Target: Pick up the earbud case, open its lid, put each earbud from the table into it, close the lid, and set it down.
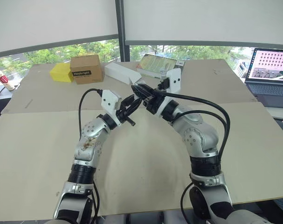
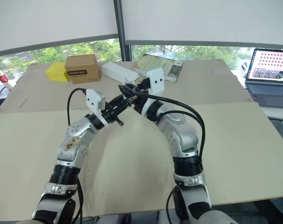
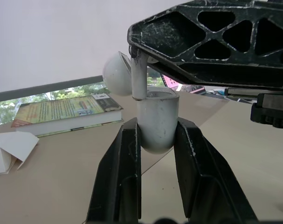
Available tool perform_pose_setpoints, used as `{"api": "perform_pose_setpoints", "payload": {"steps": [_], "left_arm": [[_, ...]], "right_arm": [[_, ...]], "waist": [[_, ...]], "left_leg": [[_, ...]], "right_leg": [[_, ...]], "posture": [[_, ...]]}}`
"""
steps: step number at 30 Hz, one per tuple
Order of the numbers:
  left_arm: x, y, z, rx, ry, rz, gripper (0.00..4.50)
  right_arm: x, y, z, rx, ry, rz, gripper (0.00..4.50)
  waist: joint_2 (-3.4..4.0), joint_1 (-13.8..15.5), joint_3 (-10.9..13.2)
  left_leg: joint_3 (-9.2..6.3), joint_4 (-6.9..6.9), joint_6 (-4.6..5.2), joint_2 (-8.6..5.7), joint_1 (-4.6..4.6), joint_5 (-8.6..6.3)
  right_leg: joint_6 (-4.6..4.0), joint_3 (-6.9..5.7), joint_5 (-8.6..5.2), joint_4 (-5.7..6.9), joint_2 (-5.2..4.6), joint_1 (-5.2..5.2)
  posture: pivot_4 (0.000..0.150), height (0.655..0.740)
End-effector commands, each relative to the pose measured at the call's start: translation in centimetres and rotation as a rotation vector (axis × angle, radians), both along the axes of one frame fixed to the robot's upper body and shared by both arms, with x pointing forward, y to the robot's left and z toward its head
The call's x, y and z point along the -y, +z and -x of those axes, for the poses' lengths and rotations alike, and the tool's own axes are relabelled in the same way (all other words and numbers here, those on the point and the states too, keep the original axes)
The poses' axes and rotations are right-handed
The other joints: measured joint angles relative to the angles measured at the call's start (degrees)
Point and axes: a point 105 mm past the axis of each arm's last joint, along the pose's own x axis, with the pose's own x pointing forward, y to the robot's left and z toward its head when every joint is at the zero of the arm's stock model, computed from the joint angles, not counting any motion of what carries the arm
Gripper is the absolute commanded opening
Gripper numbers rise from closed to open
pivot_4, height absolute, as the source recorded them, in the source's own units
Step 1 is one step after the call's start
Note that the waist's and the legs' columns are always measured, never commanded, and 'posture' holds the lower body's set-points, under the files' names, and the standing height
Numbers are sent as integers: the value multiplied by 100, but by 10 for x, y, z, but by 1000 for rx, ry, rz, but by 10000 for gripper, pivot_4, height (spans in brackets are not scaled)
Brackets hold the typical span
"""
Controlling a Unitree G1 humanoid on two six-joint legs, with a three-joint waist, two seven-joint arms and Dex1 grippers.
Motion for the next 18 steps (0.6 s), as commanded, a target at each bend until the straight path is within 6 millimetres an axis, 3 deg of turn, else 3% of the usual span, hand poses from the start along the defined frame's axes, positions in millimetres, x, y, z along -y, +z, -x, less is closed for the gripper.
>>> {"api": "perform_pose_setpoints", "payload": {"steps": [1,7,18], "left_arm": [[2,15,8,73,-21,7,5017],[-1,13,10,70,-19,3,5017],[1,14,11,73,-26,-4,5017]], "right_arm": [[8,11,2,30,-17,-44,3303],[13,22,6,11,13,-126,3303],[16,13,6,-9,15,-76,3303]], "waist": [[0,0,0],[0,4,0],[0,-4,0]], "left_leg": [[0,0,0,0,0,0],[0,0,0,0,0,0],[2,-1,3,2,0,-2]], "right_leg": [[0,0,0,0,0,0],[0,0,0,0,0,0],[0,1,0,0,1,0]], "posture": [[1500,7400],[1500,7400],[1500,7400]]}}
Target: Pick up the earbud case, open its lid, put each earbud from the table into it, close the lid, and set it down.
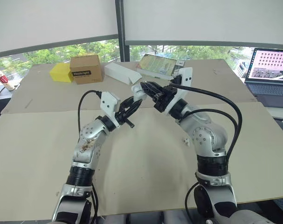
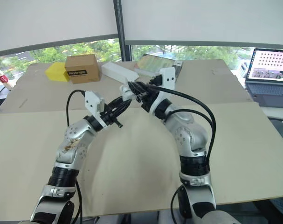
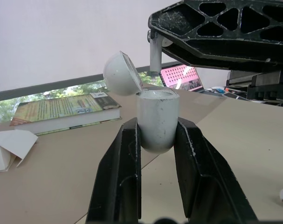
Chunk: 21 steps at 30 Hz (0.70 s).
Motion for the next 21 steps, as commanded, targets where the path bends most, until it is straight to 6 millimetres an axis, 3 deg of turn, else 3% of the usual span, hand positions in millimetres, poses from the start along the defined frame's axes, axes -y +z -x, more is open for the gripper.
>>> {"api": "perform_pose_setpoints", "payload": {"steps": [1,7,21], "left_arm": [[3,17,6,70,-21,7,5017],[6,17,7,80,-26,-3,5017],[5,18,8,88,-24,-11,5017]], "right_arm": [[-7,12,11,41,45,-21,3303],[-14,7,15,25,78,8,3303],[-10,-9,8,7,35,104,3303]], "waist": [[0,0,0],[0,11,0],[0,7,0]], "left_leg": [[0,0,0,0,0,0],[0,1,1,1,0,-1],[1,1,13,0,0,-8]], "right_leg": [[0,0,0,0,0,0],[0,1,0,0,-1,0],[0,1,0,-1,0,0]], "posture": [[1500,7400],[1500,7400],[1500,7400]]}}
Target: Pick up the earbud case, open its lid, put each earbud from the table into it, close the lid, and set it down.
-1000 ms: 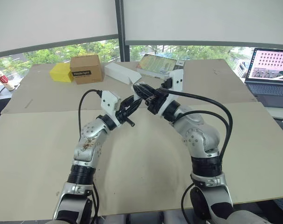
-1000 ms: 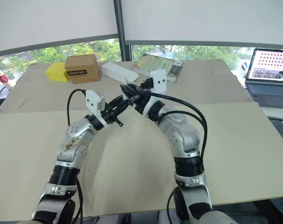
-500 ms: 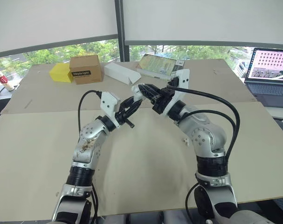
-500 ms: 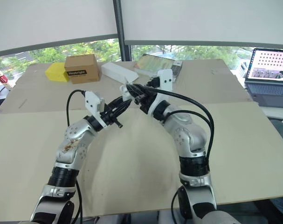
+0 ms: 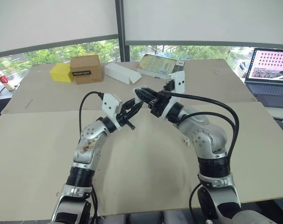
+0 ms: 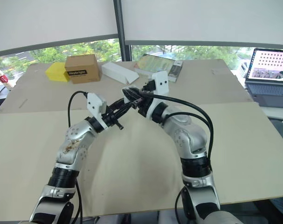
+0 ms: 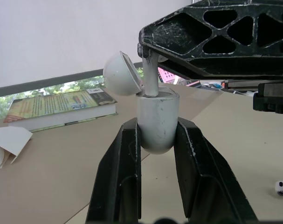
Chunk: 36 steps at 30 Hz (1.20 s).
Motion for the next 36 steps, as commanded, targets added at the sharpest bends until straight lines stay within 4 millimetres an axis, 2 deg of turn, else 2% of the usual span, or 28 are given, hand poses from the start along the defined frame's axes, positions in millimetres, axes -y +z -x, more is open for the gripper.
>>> {"api": "perform_pose_setpoints", "payload": {"steps": [1,15,17,21,26,29,33,36], "left_arm": [[2,23,7,97,-14,12,5017],[1,24,6,100,-12,14,5017],[1,24,6,100,-12,14,5017],[0,24,6,98,-13,14,5017],[1,22,6,95,-14,12,5017],[0,20,7,89,-12,8,5017],[-8,11,6,70,9,-9,5017],[-15,9,5,64,26,-17,5017]], "right_arm": [[2,0,1,12,-15,18,3303],[5,-5,-1,-14,-32,20,3303],[4,-5,-1,-15,-28,20,13590],[3,-4,-1,-6,-33,17,26333],[7,1,-2,11,-43,-5,26333],[15,17,2,36,-30,-89,26333],[38,42,15,83,-14,-131,26333],[65,25,15,47,-98,47,26333]], "waist": [[0,2,0],[0,5,0],[0,5,0],[0,3,0],[0,4,0],[0,7,0],[0,30,0],[0,54,0]], "left_leg": [[0,0,0,0,0,0],[2,1,3,0,1,-1],[2,1,3,0,1,-1],[1,0,3,0,1,-1],[2,1,3,0,1,-1],[2,0,3,0,1,-2],[1,1,5,4,0,-3],[1,2,19,3,0,-11]], "right_leg": [[0,0,0,0,0,0],[0,1,0,-1,0,0],[0,1,0,-1,0,1],[0,1,0,-1,0,0],[0,1,0,-1,0,1],[0,1,0,-1,0,1],[0,1,0,-1,-3,1],[0,0,0,-2,-4,1]], "posture": [[1500,7400],[1500,7400],[1500,7400],[1500,7400],[1500,7400],[1500,7400],[1500,7400],[1500,7400]]}}
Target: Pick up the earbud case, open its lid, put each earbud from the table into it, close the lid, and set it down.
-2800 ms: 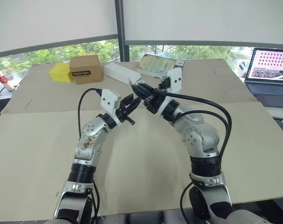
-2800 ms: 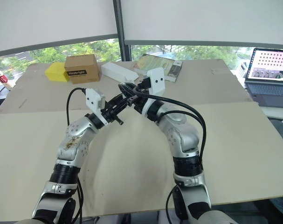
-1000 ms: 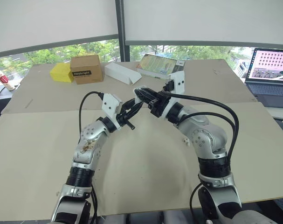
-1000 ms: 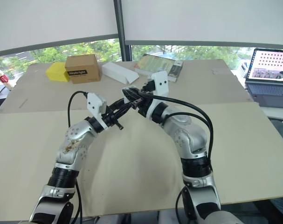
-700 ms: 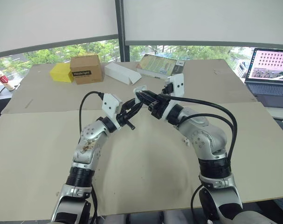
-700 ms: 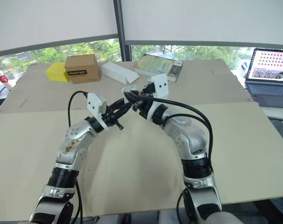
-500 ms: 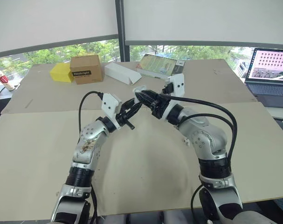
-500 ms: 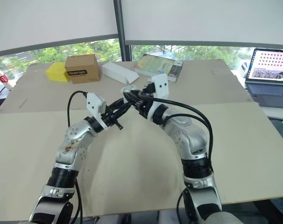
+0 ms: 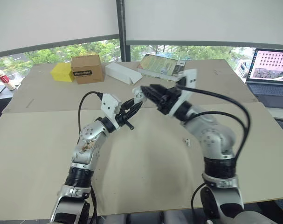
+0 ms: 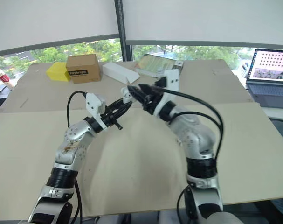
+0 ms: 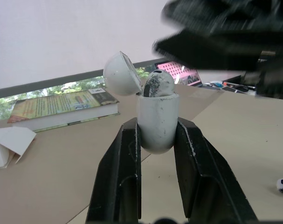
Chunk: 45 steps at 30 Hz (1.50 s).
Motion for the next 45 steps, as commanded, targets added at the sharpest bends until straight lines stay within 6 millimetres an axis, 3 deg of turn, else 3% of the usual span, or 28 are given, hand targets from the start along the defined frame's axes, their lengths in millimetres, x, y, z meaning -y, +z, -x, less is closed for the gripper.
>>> {"api": "perform_pose_setpoints", "payload": {"steps": [1,6,15,28,35,38,42,45], "left_arm": [[-7,14,4,70,13,1,5017],[-10,11,4,67,26,-7,5017],[-8,9,7,63,32,-6,5017],[-10,9,7,63,39,-7,5017],[-8,10,5,66,38,-7,5017],[-8,11,5,67,39,-6,5017],[-8,11,6,68,40,-7,5017],[-8,10,6,66,41,-7,5017]], "right_arm": [[29,-13,7,-14,-88,207,26333],[73,-73,14,-212,-274,466,26333],[98,-128,31,-341,-492,579,26333],[110,-161,40,-473,-582,560,26333],[112,-169,33,-498,-582,553,26333],[112,-173,34,-510,-575,560,18432],[110,-175,34,-511,-561,566,4314],[109,-174,35,-515,-542,558,3247]], "waist": [[0,26,0],[-1,118,0],[-1,127,0],[-1,137,0],[0,142,0],[0,147,0],[-1,149,0],[0,148,0]], "left_leg": [[0,2,14,1,0,-8],[10,3,19,0,1,-11],[23,7,23,6,5,-12],[25,12,27,4,19,-14],[20,0,38,10,82,-21],[20,-2,39,10,85,-22],[20,-1,39,9,84,-22],[19,-2,39,10,84,-22]], "right_leg": [[0,0,0,0,0,1],[0,3,0,-7,3,8],[1,16,0,-5,4,8],[2,16,-1,-8,9,25],[5,6,-3,-83,14,110],[5,6,-3,-82,15,111],[6,7,-3,-82,14,111],[5,7,-3,-82,14,111]], "posture": [[1500,7400],[1500,7400],[1500,7400],[1500,7400],[1500,7400],[1500,7400],[1500,7400],[1500,7400]]}}
